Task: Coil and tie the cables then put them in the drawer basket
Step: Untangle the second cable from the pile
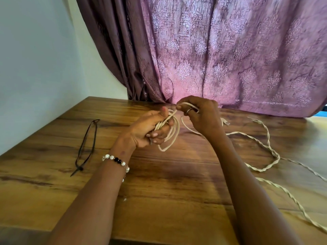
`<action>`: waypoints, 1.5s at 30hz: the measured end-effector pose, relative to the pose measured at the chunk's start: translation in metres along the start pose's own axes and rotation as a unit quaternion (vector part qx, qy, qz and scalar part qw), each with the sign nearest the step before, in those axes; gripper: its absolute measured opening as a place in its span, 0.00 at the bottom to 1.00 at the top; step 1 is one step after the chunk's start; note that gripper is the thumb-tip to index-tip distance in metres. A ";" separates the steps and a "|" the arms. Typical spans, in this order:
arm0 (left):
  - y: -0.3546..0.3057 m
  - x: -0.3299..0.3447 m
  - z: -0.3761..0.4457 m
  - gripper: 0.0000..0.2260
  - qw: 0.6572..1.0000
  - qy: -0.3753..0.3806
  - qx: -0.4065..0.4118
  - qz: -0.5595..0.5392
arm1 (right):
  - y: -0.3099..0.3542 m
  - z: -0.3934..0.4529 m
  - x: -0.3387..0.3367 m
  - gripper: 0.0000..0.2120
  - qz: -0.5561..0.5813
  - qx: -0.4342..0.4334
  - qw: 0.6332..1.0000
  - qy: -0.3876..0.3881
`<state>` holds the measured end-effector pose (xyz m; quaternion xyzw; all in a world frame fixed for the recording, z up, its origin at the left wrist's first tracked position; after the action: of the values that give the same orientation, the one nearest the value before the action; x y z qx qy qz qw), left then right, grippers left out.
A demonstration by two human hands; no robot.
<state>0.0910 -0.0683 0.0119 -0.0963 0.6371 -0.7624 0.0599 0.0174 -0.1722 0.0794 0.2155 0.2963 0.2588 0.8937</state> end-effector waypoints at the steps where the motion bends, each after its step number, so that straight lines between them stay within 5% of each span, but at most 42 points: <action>1: 0.000 0.000 -0.001 0.20 1.000 0.008 0.003 -0.029 | -0.002 -0.001 0.003 0.13 0.004 0.002 1.000 0.005; 4: -0.004 0.000 -0.003 0.14 0.992 0.045 0.014 -0.116 | 0.003 -0.006 0.018 0.11 0.141 0.010 0.987 0.073; 8: -0.008 0.002 -0.001 0.13 0.974 0.099 0.030 -0.202 | 0.000 -0.016 0.039 0.27 0.233 0.083 0.953 0.174; 14: -0.004 -0.003 -0.003 0.16 0.991 0.007 -0.006 -0.131 | -0.011 -0.014 0.028 0.10 0.286 0.145 0.943 0.089; 17: -0.004 -0.007 -0.004 0.14 0.995 -0.066 -0.029 -0.075 | -0.017 -0.017 0.026 0.09 0.296 0.177 0.936 0.072; 20: -0.003 -0.007 -0.005 0.16 0.995 -0.059 -0.051 -0.069 | -0.034 -0.016 0.014 0.11 0.313 0.207 0.926 0.028; 28: -0.004 -0.024 -0.001 0.23 0.980 -0.123 -0.030 -0.156 | -0.055 -0.018 0.002 0.05 0.285 0.190 0.939 -0.001; 35: -0.027 -0.058 -0.020 0.23 0.953 -0.162 0.093 -0.238 | -0.053 -0.023 0.036 0.09 0.115 0.131 0.976 0.126; 41: -0.039 -0.089 -0.043 0.22 0.899 -0.270 0.195 -0.285 | -0.041 -0.014 0.029 0.06 0.046 0.012 0.998 0.039; 45: -0.037 -0.112 -0.056 0.21 0.865 -0.361 0.213 -0.277 | -0.045 -0.020 0.039 0.12 -0.043 -0.010 0.994 0.097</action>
<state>0.1885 0.0159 0.0310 -0.5222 0.3405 -0.7766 0.0913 0.0466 -0.1793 0.0240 0.1676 0.3876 0.2427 0.8734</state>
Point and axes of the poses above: each hand's wrist, its own z-axis towards the middle knuckle, its own x-axis out of the palm, y = z × x, the point moved 7 cm from there along z, towards the middle knuckle, and after that the axes turned 12 degrees about z, right-handed, at the moved point
